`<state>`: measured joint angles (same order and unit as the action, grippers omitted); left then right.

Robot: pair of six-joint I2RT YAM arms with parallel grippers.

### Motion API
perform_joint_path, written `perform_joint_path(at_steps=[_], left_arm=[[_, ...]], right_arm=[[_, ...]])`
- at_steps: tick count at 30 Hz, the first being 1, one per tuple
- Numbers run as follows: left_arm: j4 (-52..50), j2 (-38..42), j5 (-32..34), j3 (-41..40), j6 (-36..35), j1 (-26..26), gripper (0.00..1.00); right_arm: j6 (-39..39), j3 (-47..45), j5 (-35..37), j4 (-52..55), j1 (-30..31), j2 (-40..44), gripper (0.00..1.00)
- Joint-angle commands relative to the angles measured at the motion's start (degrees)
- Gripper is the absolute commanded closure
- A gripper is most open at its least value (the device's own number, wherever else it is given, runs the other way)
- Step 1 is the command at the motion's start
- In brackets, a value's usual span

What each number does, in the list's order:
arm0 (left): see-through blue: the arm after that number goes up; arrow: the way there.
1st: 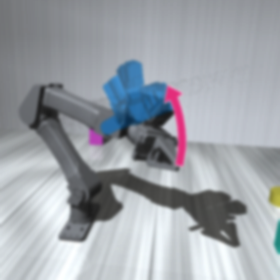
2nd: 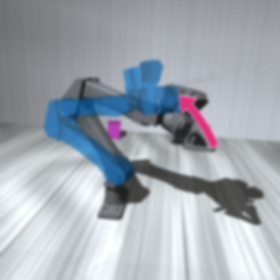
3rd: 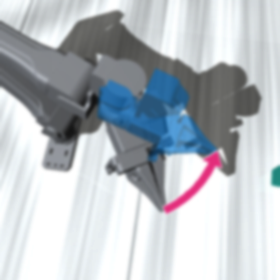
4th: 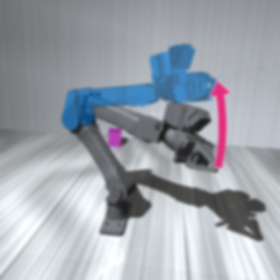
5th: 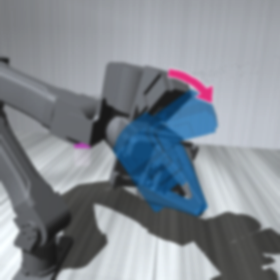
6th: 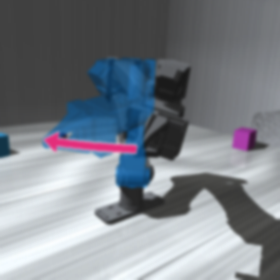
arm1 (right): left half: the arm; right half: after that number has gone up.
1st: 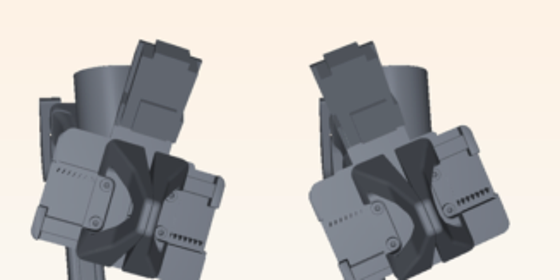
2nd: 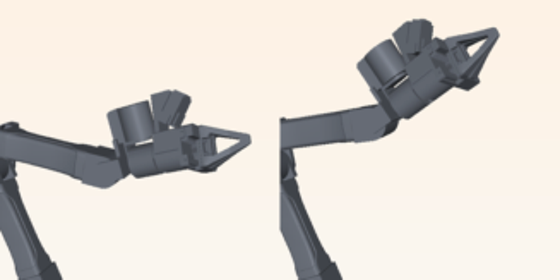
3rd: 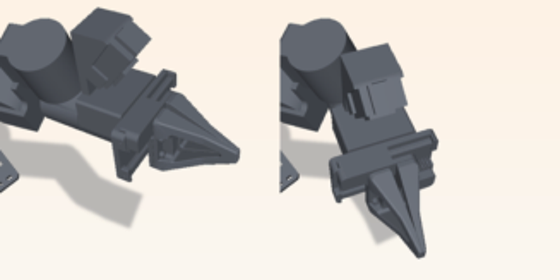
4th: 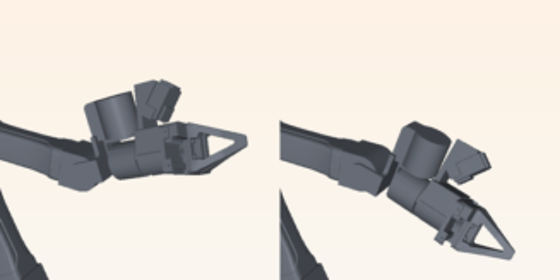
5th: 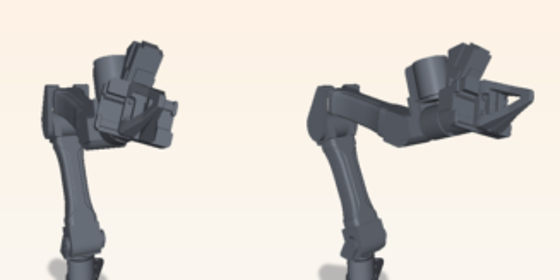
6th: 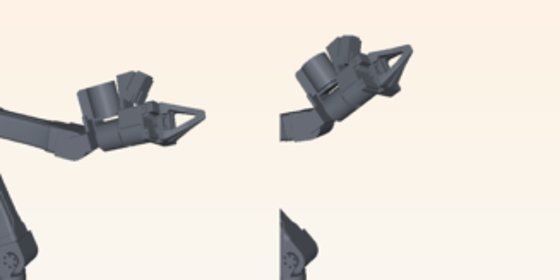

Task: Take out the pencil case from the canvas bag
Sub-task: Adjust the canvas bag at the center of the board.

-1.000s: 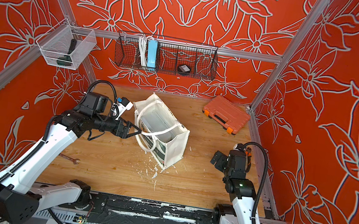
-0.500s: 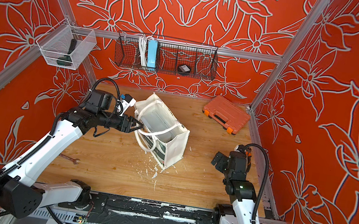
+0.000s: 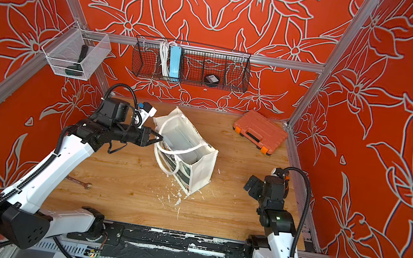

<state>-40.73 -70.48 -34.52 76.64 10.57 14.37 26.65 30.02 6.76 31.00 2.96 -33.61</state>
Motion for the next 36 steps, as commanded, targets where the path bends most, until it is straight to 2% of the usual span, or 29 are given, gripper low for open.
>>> perform_joint_path(at_steps=[1,6,12,16,20,22,30,36], left_arm=[[-1.0,-1.0,0.4,5.0,2.3,0.4,0.93],[-1.6,-5.9,-0.3,13.8,7.3,0.7,0.93],[-4.2,-15.9,-0.4,27.1,11.1,3.3,0.89],[-4.5,-21.6,1.2,33.7,11.7,5.5,0.71],[-2.9,-25.9,3.0,38.0,13.3,6.8,0.48],[-2.0,-27.8,3.1,40.2,14.4,7.5,0.41],[-5.6,-40.1,4.9,58.3,13.2,11.1,0.03],[-5.8,-46.9,7.5,66.4,12.1,12.3,0.02]], right_arm=[[0.3,-0.8,1.2,0.8,0.1,0.4,0.02],[0.3,-0.9,1.3,0.9,0.0,0.9,0.02],[0.5,-1.0,1.5,1.2,0.0,1.5,0.02],[0.7,-1.1,1.5,1.3,0.0,1.8,0.02],[0.6,-1.1,1.4,1.2,0.1,1.7,0.02],[0.6,-1.1,1.3,1.1,0.0,1.6,0.02],[0.4,-0.9,1.3,0.7,0.0,0.7,0.02],[0.3,-0.9,1.3,0.7,0.0,0.6,0.02]])
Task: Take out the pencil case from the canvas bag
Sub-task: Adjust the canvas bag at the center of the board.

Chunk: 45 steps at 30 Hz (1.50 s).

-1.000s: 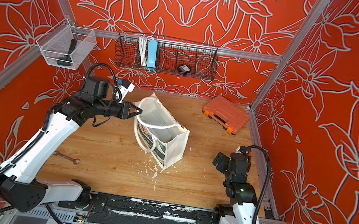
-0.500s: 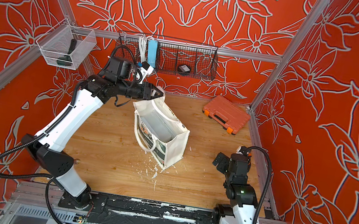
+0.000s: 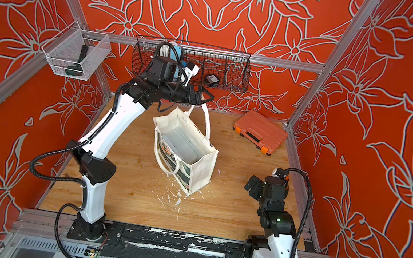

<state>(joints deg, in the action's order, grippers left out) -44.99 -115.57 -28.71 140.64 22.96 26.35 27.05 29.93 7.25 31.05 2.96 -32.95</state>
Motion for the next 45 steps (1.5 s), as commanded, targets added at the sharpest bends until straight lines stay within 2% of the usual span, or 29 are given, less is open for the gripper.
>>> perform_joint_path(at_steps=[1,4,9,14,16,21,25,29,36,41,45], left_arm=[[-1.3,-2.6,1.6,2.6,-0.1,0.3,0.02],[-1.8,-4.3,2.8,3.1,-0.1,0.6,0.02],[-4.5,-5.5,8.4,3.9,-2.2,1.1,0.02],[-10.0,-6.7,18.4,8.7,-8.6,3.1,0.02],[-10.1,-6.1,20.5,8.9,-11.0,4.4,0.02],[-6.6,-3.9,21.1,7.5,-11.3,5.9,0.02],[-1.9,-2.8,26.7,7.6,-11.4,6.4,0.02],[2.4,-1.1,29.7,7.6,-12.5,6.3,0.02],[5.5,1.2,31.1,8.1,-13.7,6.5,0.02],[2.5,3.6,32.8,5.1,-13.7,6.6,0.02],[-0.5,8.9,34.7,-2.7,-14.3,6.5,0.02]], right_arm=[[-0.1,-0.8,0.8,0.7,0.1,-0.2,0.02],[-0.1,-0.7,0.8,0.6,0.0,-0.5,0.02],[-0.1,-0.6,0.9,0.7,0.1,-0.6,0.02],[-0.2,-0.4,0.8,1.0,0.0,-0.9,0.02],[-0.1,-0.4,0.8,1.0,0.0,-0.9,0.02],[-0.1,-0.4,0.8,0.9,0.0,-1.6,0.02],[-0.5,-0.2,0.5,0.9,0.0,-1.8,0.02],[-0.5,-0.2,0.3,0.7,0.0,-1.9,0.02],[-0.6,-0.1,0.1,0.8,-0.1,-2.2,0.02],[-0.6,-0.2,0.2,1.0,-0.1,-1.5,0.02],[-0.2,-0.3,-0.5,1.1,0.0,-1.5,0.02]])
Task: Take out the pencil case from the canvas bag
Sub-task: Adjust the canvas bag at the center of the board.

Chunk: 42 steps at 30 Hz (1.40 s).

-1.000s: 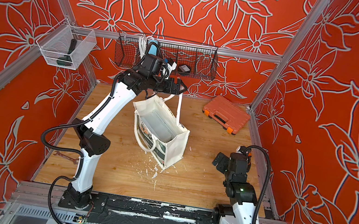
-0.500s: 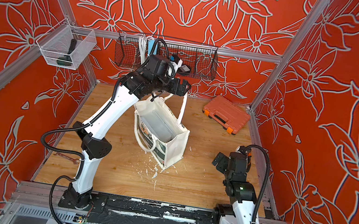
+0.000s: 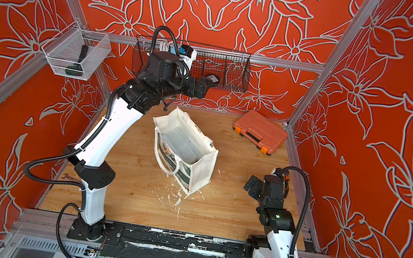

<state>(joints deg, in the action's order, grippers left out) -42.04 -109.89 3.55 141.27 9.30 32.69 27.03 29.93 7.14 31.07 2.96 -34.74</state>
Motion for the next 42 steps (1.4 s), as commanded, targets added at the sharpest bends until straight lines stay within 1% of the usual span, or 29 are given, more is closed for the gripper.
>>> perform_joint_path(at_steps=[1,5,8,14,16,20,23,27,30,33,34,35,36,37,38,41,42], left_arm=[[-4.3,5.0,2.9,-5.7,-0.5,0.2,0.02],[-7.5,11.5,3.2,-14.8,-0.2,0.2,0.02],[-10.3,16.0,2.1,-20.5,0.5,0.2,0.02],[-16.9,22.9,-4.1,-30.1,2.6,0.2,0.02],[-17.6,25.0,-6.2,-34.9,3.2,0.2,0.02],[-17.3,28.2,-8.0,-43.1,3.4,0.2,0.02],[-17.3,29.0,-10.0,-47.8,3.1,0.2,0.02],[-16.6,27.8,-11.4,-50.9,3.5,0.2,0.02],[-16.3,26.6,-11.2,-51.0,3.4,0.2,0.02],[-16.8,25.4,-9.8,-50.6,2.8,0.2,0.07],[-17.1,25.2,-9.4,-50.5,2.6,0.2,0.1],[-17.2,24.8,-9.1,-50.6,2.4,0.1,0.16],[-17.2,24.5,-8.7,-50.7,2.1,0.1,0.25],[-17.4,24.4,-8.3,-50.7,2.0,0.1,0.35],[-17.5,24.2,-7.6,-50.9,1.9,0.1,0.49],[-18.2,23.9,-4.5,-50.7,1.4,-0.3,0.83],[-18.5,24.0,-3.5,-50.5,1.1,-0.7,0.92]], right_arm=[[0.0,-0.4,-0.5,1.2,-0.1,0.3,0.02],[0.0,-0.3,-0.7,1.3,-0.1,0.2,0.02],[0.3,-0.3,-1.0,1.4,0.1,0.0,0.02],[0.9,-0.4,-1.8,1.8,0.0,-0.6,0.02],[1.1,-0.4,-2.1,1.8,0.0,-0.7,0.02],[1.3,-0.4,-2.2,2.0,0.0,-1.1,0.02],[1.4,-0.4,-2.1,2.1,0.0,-1.3,0.02],[1.6,-0.4,-2.1,2.3,0.0,-1.3,0.02],[1.7,-0.4,-2.1,2.5,0.0,-1.3,0.02],[1.8,-0.4,-2.1,2.6,0.0,-1.2,0.02],[1.8,-0.5,-2.1,2.5,0.0,-1.2,0.02],[1.9,-0.5,-2.1,2.6,0.0,-1.2,0.02],[1.9,-0.5,-2.1,2.6,0.0,-1.2,0.02],[1.9,-0.5,-2.1,2.6,0.0,-1.3,0.02],[1.9,-0.4,-2.1,2.6,0.0,-1.2,0.02],[1.9,-0.5,-2.1,2.6,0.0,-1.1,0.02],[1.8,-0.5,-2.2,2.6,-0.1,-1.1,0.02]])
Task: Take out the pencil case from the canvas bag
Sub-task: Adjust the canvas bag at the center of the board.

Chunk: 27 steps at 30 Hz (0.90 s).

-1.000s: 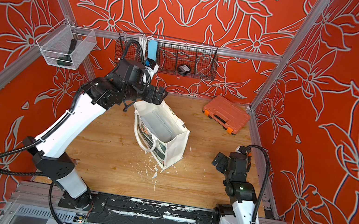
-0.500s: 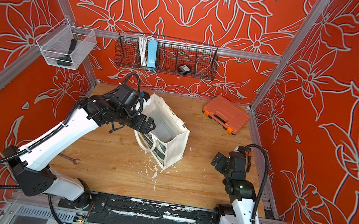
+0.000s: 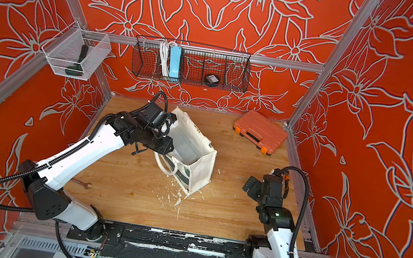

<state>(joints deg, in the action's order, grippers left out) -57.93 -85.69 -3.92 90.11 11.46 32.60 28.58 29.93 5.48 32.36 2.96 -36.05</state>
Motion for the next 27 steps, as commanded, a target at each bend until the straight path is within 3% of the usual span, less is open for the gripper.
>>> perform_joint_path(at_steps=[1,8,15,19,21,23,25,27], left_arm=[[-2.8,0.0,4.3,0.9,-1.4,-1.2,0.97],[-3.4,-0.4,3.5,5.5,-7.0,-8.5,1.0],[-5.1,-7.9,4.7,16.8,-12.9,-12.8,0.99],[-7.9,-13.2,4.4,24.4,-11.7,-15.6,0.66],[-10.5,-15.3,3.5,27.6,-10.7,-16.7,0.39],[-12.6,-16.2,3.0,28.9,-9.8,-17.0,0.18],[-13.9,-16.0,2.4,28.8,-8.8,-17.0,0.07],[-14.9,-15.1,2.2,28.4,-7.7,-17.0,0.02]], right_arm=[[0.3,-0.5,-0.6,1.3,0.0,0.2,0.02],[0.3,-0.6,-0.7,1.2,0.1,0.2,0.02],[0.4,-0.7,-0.9,1.1,0.0,0.2,0.02],[0.4,-0.7,-1.0,1.1,0.0,0.2,0.02],[0.3,-0.8,-1.1,1.0,0.0,0.3,0.02],[0.3,-0.8,-1.4,1.0,0.0,0.3,0.02],[0.2,-0.8,-1.4,0.9,0.0,0.1,0.02],[0.2,-0.7,-1.4,0.9,0.0,-0.2,0.02]])
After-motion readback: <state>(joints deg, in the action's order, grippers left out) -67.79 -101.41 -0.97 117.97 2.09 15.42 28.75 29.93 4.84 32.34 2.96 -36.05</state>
